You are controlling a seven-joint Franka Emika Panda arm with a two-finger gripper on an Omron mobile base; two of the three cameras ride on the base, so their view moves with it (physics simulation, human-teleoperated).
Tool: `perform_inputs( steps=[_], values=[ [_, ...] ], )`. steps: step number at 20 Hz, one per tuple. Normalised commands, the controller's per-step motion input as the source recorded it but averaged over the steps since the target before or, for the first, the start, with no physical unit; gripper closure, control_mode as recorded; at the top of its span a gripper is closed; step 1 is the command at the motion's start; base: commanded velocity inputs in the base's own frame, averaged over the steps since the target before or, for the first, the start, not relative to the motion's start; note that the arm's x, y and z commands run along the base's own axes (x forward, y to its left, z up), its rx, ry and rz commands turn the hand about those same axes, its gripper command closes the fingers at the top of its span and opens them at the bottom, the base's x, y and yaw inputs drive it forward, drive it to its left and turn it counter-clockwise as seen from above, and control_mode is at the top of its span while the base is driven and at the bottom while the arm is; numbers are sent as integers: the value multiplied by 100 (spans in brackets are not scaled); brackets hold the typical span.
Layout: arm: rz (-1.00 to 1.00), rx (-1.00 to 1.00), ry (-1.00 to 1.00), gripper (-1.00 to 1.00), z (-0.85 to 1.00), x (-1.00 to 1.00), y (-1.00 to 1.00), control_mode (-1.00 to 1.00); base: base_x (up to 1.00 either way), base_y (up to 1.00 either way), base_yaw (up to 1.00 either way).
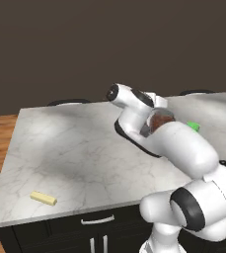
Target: Open the cabinet directly in front. Then move the liquor and the cup to the dining counter with the jar on it.
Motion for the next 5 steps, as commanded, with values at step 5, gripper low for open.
perform_inputs(
  steps=[5],
  values=[
    [3, 0, 30, -100, 10, -56, -19, -100, 0, 0, 0]
  ],
)
